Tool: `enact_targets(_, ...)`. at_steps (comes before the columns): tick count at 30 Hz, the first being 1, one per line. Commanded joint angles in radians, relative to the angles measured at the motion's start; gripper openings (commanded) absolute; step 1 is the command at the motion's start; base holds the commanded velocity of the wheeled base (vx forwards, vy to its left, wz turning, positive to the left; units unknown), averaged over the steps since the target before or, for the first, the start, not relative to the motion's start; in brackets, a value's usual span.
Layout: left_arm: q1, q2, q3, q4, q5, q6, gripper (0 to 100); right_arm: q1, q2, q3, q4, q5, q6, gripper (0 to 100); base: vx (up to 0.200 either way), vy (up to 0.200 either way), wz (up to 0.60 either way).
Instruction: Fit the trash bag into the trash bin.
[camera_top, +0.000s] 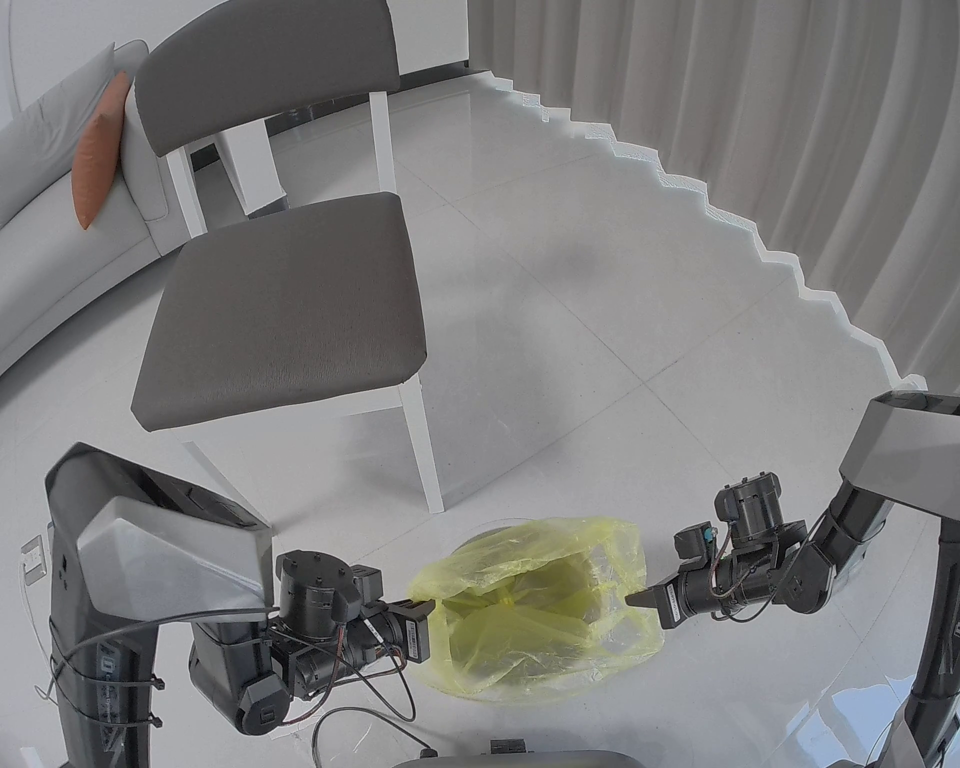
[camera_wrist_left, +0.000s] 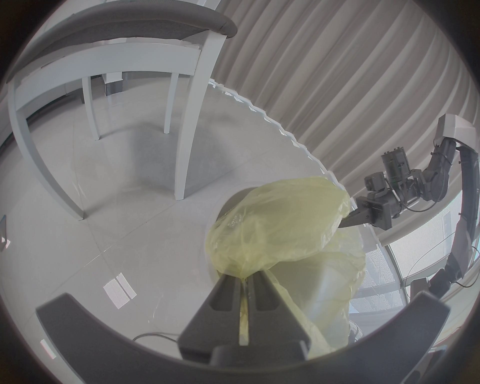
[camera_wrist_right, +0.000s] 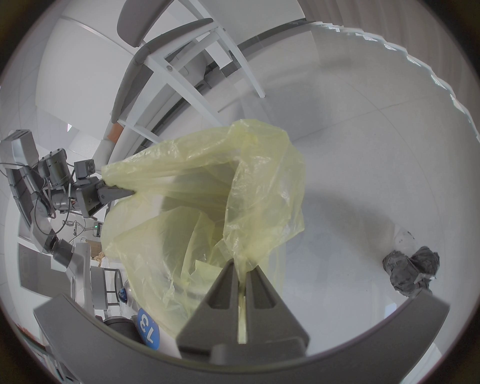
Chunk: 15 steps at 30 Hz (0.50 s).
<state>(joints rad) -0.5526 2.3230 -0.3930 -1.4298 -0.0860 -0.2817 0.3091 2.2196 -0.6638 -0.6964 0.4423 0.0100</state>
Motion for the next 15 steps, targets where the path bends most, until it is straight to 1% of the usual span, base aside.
enact_targets(1,0.002,0.090,0.005,-0.037,-0.005,0.015,0,-0.002,-0.051,0.026,-0.003,-0.001,-0.004,0,0.000,0.000,0.00)
enact_targets(3,0.003,0.093,0.005,-0.037,-0.005,0.024,0,-0.002,-0.047,0.018,-0.003,-0.001,-0.004,0,0.000,0.000,0.00)
enact_targets(4,0.017,0.095,0.000,-0.038,-0.005,0.030,0,0.001,-0.035,-0.022,0.005,-0.001,-0.004,0,0.000,0.000,0.00)
enact_targets(8,0.048,0.085,0.045,-0.052,-0.003,0.030,0,0.010,0.011,-0.071,0.011,-0.001,-0.002,0,0.000,0.000,0.00)
enact_targets(10,0.049,0.087,0.063,-0.072,-0.003,0.030,0,0.013,0.022,-0.074,0.011,-0.001,-0.001,0,0.000,0.000,0.00)
enact_targets(11,0.049,0.093,0.086,-0.113,-0.003,0.029,0,0.015,0.035,-0.074,0.009,-0.001,-0.002,0,0.000,0.000,0.00)
enact_targets(13,0.048,0.102,0.097,-0.141,-0.005,0.029,0,0.015,0.040,-0.074,0.009,-0.001,-0.004,0,0.000,0.000,0.00)
enact_targets(15,0.048,0.108,0.091,-0.141,-0.005,0.029,0,0.013,0.042,-0.069,0.009,-0.001,-0.004,0,0.000,0.000,0.00)
